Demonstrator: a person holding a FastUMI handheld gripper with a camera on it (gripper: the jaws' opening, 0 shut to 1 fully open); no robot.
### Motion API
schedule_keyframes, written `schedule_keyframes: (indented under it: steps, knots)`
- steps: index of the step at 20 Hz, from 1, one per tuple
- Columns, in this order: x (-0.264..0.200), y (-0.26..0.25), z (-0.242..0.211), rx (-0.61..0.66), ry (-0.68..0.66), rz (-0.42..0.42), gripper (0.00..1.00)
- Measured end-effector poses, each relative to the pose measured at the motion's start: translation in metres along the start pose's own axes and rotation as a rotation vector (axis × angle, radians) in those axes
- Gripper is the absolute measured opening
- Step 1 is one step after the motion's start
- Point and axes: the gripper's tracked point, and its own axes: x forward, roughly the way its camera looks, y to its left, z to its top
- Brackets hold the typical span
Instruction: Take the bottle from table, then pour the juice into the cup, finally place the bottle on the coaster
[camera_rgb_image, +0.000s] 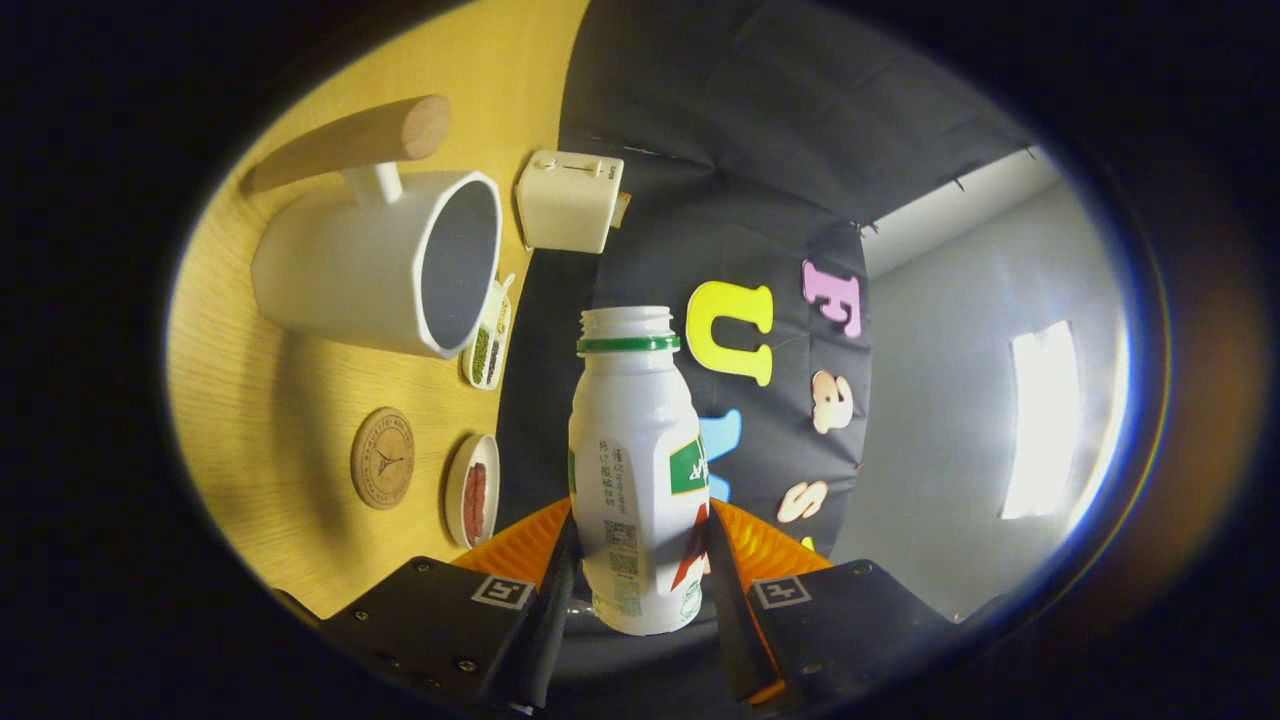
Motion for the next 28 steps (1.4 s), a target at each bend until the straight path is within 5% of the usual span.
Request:
schedule_keyframes:
  steps: [11, 17, 28]
  knots:
    - [-0.007, 0.022, -0.022, 0.626, 0.131, 0.151, 0.65]
    - [-0.002, 0.034, -0.015, 1.074, 0.172, 0.286, 0.65]
    - [0.042, 0.037, 0.003, 1.427, 0.157, 0.376, 0.65]
